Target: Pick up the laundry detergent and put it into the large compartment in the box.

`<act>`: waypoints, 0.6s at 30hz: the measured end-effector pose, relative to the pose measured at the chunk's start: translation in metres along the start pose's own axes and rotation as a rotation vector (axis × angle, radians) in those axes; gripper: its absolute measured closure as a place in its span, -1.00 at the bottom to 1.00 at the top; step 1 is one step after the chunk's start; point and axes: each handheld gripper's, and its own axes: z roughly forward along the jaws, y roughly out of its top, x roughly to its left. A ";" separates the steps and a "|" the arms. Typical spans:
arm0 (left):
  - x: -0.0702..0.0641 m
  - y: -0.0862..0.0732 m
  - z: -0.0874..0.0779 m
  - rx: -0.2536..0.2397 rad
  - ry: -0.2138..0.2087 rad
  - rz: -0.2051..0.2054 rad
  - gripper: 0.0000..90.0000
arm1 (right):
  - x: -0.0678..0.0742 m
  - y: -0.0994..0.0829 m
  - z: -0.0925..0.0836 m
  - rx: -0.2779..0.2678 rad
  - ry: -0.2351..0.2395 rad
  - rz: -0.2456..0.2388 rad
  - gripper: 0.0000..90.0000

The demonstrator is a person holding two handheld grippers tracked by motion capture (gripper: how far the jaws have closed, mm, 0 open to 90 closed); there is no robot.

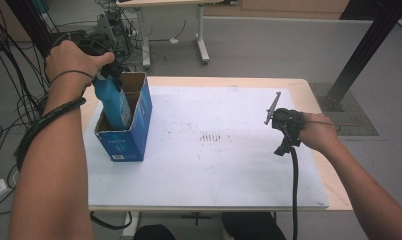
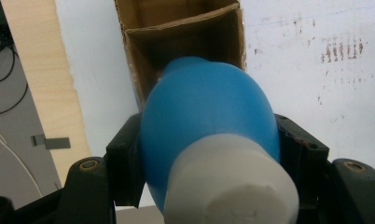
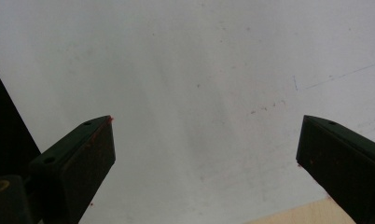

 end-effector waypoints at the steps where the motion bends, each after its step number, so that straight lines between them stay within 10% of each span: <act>1: 0.000 0.000 0.002 0.004 0.001 0.001 -0.19 | 0.000 0.000 0.000 0.003 0.000 0.002 -0.90; 18: 0.005 -0.002 0.036 0.009 -0.002 -0.001 -0.18 | 0.001 0.002 -0.002 0.007 -0.002 0.001 -0.90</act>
